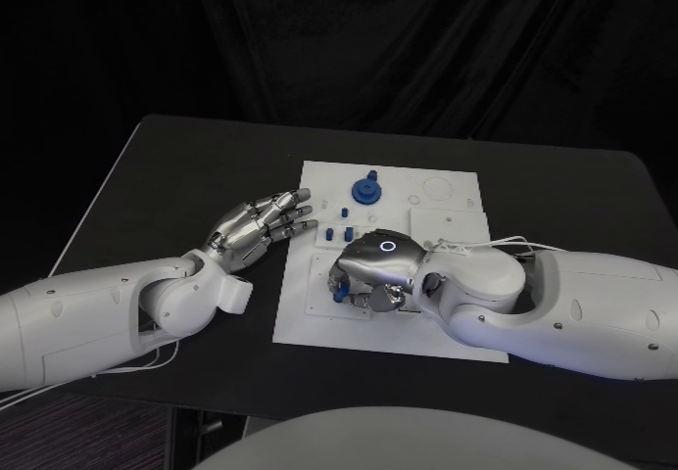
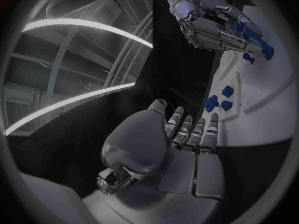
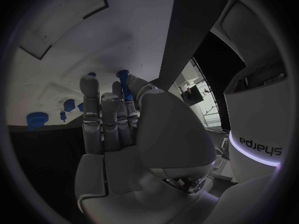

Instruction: Assemble the parts on the task board

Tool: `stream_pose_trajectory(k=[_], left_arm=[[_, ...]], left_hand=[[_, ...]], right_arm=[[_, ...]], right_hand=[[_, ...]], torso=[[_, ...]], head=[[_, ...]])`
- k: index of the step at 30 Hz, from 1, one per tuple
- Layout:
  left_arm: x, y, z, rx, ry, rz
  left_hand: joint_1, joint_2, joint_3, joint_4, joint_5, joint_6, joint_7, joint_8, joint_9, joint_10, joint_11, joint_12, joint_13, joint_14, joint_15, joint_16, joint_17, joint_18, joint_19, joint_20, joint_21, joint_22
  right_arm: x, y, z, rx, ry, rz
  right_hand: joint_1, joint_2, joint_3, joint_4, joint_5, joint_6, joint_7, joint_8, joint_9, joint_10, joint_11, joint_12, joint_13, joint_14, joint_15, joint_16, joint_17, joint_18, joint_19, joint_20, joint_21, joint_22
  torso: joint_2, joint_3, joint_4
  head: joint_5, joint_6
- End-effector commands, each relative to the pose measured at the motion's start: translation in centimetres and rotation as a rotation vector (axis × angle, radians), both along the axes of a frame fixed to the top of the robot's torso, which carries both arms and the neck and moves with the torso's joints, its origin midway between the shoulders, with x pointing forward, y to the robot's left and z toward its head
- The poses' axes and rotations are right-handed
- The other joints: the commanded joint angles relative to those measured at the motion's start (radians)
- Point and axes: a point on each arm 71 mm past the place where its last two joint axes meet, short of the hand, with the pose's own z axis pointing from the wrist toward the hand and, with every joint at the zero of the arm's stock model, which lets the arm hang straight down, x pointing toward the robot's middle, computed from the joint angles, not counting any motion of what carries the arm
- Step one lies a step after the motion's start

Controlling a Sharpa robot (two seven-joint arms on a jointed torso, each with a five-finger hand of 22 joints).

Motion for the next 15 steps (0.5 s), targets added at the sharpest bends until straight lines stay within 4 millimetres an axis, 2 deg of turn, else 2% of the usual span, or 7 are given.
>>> stream_pose_trajectory(k=[1, 15], left_arm=[[-0.06, -0.17, 0.00, -0.016, -0.002, -0.009], [-0.13, -0.18, -0.12, -0.016, 0.003, -0.011]], left_hand=[[0.010, 0.002, -0.001, -0.006, 0.006, -0.003, 0.003, 0.006, 0.000, 0.000, -0.005, -0.005, -0.001, -0.003, 0.003, 0.001, 0.001, -0.020, 0.006, 0.000, -0.003, -0.002], [0.009, 0.003, 0.001, -0.006, 0.006, -0.003, 0.003, 0.005, 0.000, -0.001, -0.005, -0.006, -0.001, -0.003, 0.003, 0.001, 0.001, -0.020, 0.007, -0.001, -0.003, -0.001]], right_arm=[[-0.08, -0.08, -0.24, -0.022, 0.004, -0.002], [0.08, -0.10, -0.38, -0.033, 0.006, -0.012]], right_hand=[[0.005, -0.002, -0.003, -0.004, -0.006, 0.004, 0.000, 0.004, 0.003, 0.005, -0.001, -0.007, 0.001, -0.009, -0.002, -0.004, -0.003, -0.003, -0.008, 0.000, -0.008, 0.062], [0.004, -0.004, -0.007, -0.005, -0.006, -0.009, 0.005, -0.002, 0.010, -0.005, 0.003, -0.014, 0.002, -0.018, 0.001, -0.013, -0.010, -0.001, -0.018, 0.001, -0.026, 0.058]], torso=[[0.000, -0.0002, 0.0016], [0.000, -0.0003, 0.0010]], head=[[-0.001, 0.000], [0.001, 0.000]])
